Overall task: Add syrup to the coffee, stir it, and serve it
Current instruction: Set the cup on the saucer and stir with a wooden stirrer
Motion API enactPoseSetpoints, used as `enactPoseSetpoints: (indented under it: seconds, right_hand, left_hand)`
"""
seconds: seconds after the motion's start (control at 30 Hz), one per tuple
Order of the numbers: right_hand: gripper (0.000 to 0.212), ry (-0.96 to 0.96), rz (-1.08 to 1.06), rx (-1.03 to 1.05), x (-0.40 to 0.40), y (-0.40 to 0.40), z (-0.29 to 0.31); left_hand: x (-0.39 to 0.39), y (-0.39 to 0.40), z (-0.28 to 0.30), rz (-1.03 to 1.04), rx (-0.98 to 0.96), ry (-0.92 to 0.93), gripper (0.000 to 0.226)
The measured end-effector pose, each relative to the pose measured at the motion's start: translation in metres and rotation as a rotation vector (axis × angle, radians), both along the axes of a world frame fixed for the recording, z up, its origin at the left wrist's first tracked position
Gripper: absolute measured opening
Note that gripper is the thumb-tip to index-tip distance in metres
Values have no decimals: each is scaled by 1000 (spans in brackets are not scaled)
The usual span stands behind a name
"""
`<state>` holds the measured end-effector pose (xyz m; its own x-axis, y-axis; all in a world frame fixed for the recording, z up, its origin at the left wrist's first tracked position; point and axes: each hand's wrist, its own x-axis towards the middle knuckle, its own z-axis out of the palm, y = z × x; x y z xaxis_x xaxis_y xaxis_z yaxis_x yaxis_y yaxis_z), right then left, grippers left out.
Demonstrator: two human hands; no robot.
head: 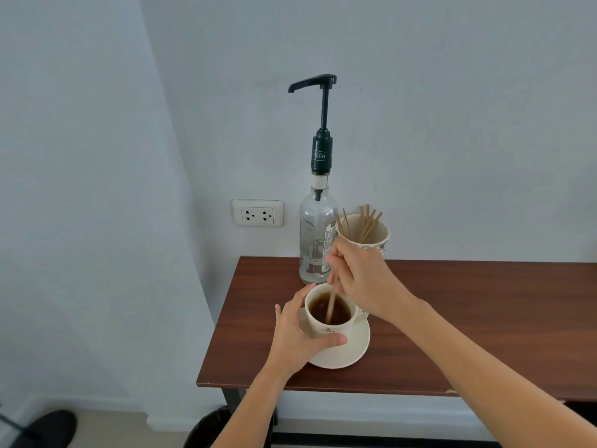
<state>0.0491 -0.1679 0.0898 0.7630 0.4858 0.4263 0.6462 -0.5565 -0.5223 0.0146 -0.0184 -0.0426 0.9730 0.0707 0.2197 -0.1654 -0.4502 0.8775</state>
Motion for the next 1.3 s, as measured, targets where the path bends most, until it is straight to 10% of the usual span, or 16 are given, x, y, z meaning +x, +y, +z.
enactPoseSetpoints:
  seconds: [1.3]
  right_hand:
    - [19,27,0,31,13,-3,2]
  left_hand:
    - [-5,-2,8,-5,-15,-3,88]
